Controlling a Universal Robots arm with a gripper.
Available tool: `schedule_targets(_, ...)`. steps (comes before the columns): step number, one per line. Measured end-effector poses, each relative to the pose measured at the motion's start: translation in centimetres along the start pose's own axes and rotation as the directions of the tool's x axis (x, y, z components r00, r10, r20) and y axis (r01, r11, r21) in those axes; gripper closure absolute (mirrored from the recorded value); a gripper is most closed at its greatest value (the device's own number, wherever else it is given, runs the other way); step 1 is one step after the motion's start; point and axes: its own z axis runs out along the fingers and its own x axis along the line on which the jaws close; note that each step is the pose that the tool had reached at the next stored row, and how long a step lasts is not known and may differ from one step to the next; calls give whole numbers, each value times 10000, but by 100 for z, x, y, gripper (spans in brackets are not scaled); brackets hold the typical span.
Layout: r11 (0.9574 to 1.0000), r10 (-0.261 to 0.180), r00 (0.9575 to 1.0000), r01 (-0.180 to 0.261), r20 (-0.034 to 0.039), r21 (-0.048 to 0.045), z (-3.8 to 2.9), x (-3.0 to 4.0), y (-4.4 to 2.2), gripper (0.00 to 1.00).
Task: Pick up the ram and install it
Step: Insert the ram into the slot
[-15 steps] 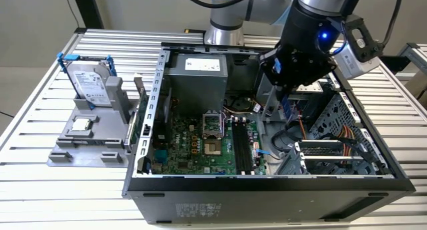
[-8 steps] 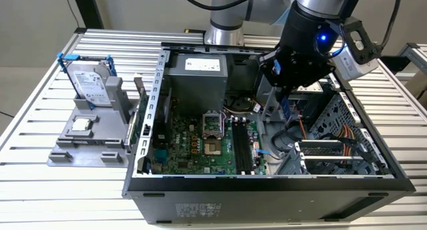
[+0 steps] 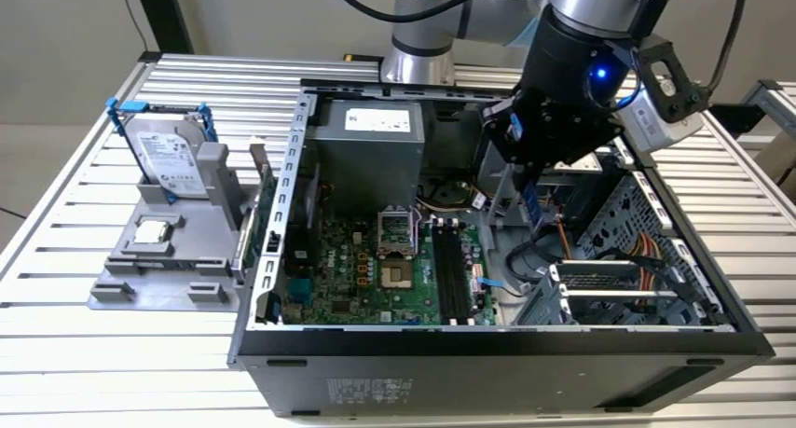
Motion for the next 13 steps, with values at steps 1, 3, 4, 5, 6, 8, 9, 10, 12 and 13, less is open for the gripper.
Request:
schedule_targets(1, 10000, 0, 10000, 0, 0, 3, 3, 0, 0, 100)
schedule_targets(3, 10000, 0, 10000, 0, 1, 11, 8, 0, 0, 100)
schedule_targets(4, 10000, 0, 10000, 0, 1, 14, 11, 0, 0, 100)
schedule_targets(5, 10000, 0, 10000, 0, 1, 17, 14, 0, 0, 100)
schedule_targets(6, 10000, 0, 10000, 0, 1, 23, 16, 0, 0, 100)
schedule_targets(8, 10000, -1, 10000, 1, 1, 37, 21, 0, 0, 100)
schedule_targets(9, 10000, -1, 10000, 1, 1, 43, 24, 0, 0, 100)
schedule_targets(10, 10000, 0, 10000, 0, 1, 50, 26, 1, 0, 100)
schedule_targets(12, 10000, 0, 10000, 0, 1, 65, 30, 1, 0, 100)
schedule_targets(13, 10000, -1, 10000, 1, 1, 72, 32, 0, 0, 100)
